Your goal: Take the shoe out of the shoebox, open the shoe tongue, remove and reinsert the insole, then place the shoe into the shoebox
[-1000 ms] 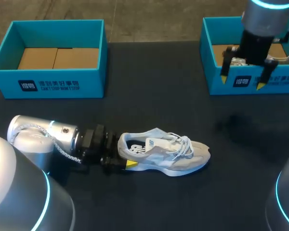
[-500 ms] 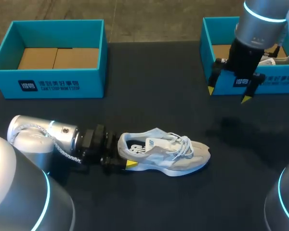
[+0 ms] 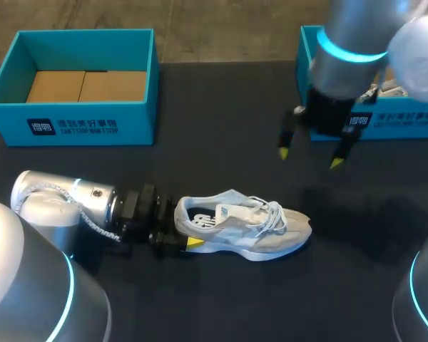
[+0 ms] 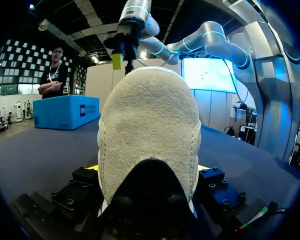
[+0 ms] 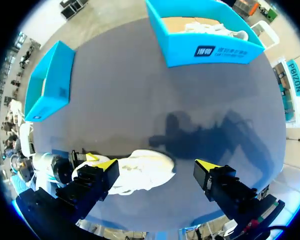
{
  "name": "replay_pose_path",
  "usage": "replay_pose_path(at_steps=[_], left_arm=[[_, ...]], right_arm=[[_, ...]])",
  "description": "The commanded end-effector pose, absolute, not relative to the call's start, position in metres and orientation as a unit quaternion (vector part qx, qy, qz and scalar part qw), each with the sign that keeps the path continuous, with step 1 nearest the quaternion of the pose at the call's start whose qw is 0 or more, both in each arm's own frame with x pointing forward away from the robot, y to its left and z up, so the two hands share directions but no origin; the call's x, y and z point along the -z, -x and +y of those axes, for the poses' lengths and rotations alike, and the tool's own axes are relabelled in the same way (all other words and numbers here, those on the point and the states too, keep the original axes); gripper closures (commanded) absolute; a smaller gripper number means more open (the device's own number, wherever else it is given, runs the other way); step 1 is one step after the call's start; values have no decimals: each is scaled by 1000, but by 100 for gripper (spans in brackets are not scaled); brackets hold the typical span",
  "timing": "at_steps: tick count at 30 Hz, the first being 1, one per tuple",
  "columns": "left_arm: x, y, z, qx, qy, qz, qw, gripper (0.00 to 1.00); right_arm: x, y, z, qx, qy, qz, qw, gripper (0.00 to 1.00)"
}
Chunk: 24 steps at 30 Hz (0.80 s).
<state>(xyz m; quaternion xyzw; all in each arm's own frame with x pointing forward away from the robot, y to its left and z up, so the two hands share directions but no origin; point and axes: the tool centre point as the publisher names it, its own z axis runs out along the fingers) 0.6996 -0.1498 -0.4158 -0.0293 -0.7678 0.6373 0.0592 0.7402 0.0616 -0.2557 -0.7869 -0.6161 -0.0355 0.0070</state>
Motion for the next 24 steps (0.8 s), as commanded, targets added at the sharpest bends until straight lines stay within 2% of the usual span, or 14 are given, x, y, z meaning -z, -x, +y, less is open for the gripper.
replay_pose_path(at_steps=[1, 8, 13, 24], left_arm=[[419, -698, -152, -636, 29, -769, 60, 100], [419, -698, -152, -636, 29, -769, 60, 100], [419, -698, -152, -636, 29, -769, 60, 100], [419, -698, -152, -636, 29, -769, 60, 100]], right_arm=[[262, -722, 100, 30, 793, -608, -31, 0], [269, -696, 127, 41, 786, -616, -31, 0], [274, -691, 145, 33, 766, -640, 44, 0], [274, -691, 145, 33, 766, -640, 44, 0]])
